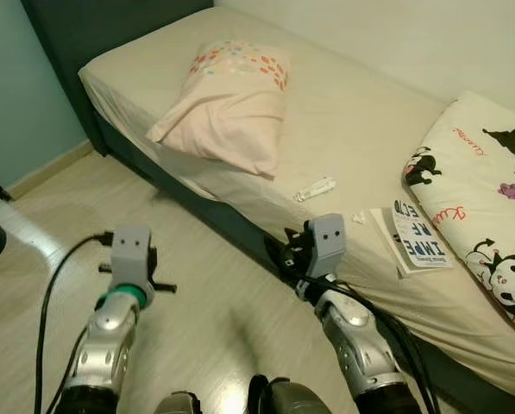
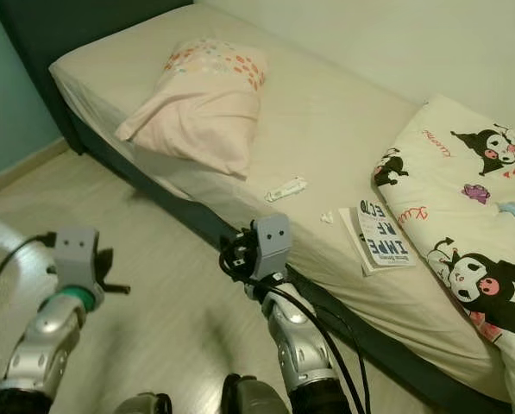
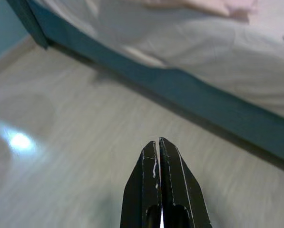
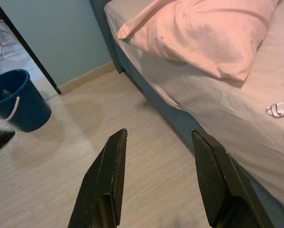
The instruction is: Clean up the room
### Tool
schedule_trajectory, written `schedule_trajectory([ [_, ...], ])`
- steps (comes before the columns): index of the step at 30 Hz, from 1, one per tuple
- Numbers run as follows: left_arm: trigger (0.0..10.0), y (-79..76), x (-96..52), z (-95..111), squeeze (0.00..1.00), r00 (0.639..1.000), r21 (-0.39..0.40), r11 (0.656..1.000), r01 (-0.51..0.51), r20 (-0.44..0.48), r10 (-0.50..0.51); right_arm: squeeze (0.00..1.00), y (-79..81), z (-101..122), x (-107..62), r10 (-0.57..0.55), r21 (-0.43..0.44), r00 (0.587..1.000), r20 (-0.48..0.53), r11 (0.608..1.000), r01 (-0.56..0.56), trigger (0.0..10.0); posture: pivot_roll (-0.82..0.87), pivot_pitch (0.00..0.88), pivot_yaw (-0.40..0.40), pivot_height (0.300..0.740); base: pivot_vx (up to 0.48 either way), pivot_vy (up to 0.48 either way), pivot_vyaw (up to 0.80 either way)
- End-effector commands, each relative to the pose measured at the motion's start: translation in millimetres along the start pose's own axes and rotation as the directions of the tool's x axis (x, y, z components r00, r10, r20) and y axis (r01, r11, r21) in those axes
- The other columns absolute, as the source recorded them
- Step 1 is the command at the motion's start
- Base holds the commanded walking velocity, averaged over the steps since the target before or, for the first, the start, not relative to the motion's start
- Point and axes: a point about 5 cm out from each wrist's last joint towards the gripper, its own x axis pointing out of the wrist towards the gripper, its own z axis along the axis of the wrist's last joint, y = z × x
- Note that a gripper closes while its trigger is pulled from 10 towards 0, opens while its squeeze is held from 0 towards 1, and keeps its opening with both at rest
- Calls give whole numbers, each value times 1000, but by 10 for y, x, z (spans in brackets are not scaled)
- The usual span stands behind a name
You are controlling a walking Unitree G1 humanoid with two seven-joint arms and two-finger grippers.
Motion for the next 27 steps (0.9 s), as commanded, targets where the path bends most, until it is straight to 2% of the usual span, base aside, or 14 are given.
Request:
schedule_trajectory([
  [1,10000,-38,-56,-196,0,999,10,1000,8,-46,-7,0,-57,-131,-61,-32,-1,999,-35,999,32,10000,-39,84,-20,740,0,0,0],
  [5,10000,-76,-116,-380,0,999,72,997,7,-54,-3,0,-140,-287,-123,-74,-17,994,-78,997,73,10000,-44,91,-36,740,0,0,0],
  [7,10000,-70,-129,-417,0,999,92,996,-5,-48,10,0,-126,-320,-140,-74,-25,994,-84,997,72,10000,-49,80,-36,740,0,0,0],
  [14,10000,0,-88,-329,0,999,82,995,-49,-10,50,0,-50,-377,-161,-50,21,994,-98,998,53,10000,-36,73,-41,740,0,0,0],
  [18,10000,32,-55,-256,0,998,86,994,-61,18,60,0,-42,-424,-189,-52,0,993,-107,999,52,10000,-33,71,-39,740,0,0,0],
  [21,10000,50,-16,-151,0,995,76,994,-76,66,71,0,-89,-348,-143,-71,-32,996,-60,997,69,10000,-27,66,-43,740,0,0,0],
  [22,10000,67,61,58,0,985,67,993,-101,147,90,0,-133,-157,-52,-80,-72,997,25,994,81,10000,-29,61,-39,740,0,0,0],
  [23,10000,82,97,189,0,977,43,992,-117,186,107,0,-152,-33,-8,-82,-91,994,75,992,88,10000,-25,57,-36,740,0,0,0],
  [26,10000,119,147,502,0,952,-27,990,-137,274,140,0,-200,267,60,-89,-113,977,192,987,112,10000,-20,56,-30,740,0,0,0],
  [27,10000,119,147,502,0,952,-27,990,-137,274,140,0,-200,267,60,-89,-113,977,192,987,112,10000,-20,56,-30,740,0,0,0],
])
